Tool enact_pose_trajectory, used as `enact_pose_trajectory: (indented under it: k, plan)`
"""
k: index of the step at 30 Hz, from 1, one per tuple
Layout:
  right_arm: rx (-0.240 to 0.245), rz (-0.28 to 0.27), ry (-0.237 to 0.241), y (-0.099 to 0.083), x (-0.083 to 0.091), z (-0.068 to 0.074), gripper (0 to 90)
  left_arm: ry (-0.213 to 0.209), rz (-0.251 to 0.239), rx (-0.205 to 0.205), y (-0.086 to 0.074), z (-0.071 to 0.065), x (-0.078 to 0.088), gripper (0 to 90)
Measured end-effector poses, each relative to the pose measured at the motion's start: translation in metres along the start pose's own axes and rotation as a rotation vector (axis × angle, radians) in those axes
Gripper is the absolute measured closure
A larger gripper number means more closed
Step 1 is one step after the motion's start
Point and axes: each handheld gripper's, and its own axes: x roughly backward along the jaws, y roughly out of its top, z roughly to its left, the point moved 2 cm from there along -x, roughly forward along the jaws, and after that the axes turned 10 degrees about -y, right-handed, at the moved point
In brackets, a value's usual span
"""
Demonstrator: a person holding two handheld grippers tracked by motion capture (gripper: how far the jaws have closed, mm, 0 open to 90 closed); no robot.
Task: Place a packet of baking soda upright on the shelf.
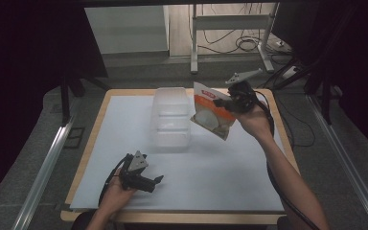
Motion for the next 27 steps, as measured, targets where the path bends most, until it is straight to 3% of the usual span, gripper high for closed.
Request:
enact_pose_trajectory:
  k: [6, 17, 27]
  plan:
    - [0.009, -0.003, 0.004, 0.019, -0.017, 0.001, 88.4, -0.001, -0.002, 0.000, 0.000, 0.000, 0.000, 1.9]
    - [0.010, -0.006, 0.016, 0.035, -0.035, 0.006, 88.3, -0.003, -0.001, -0.003, 0.000, 0.000, 0.000, 1.9]
    - [0.022, -0.015, 0.056, 0.049, -0.048, 0.022, 88.3, -0.003, -0.007, 0.000, 0.000, 0.000, 0.000, 1.9]
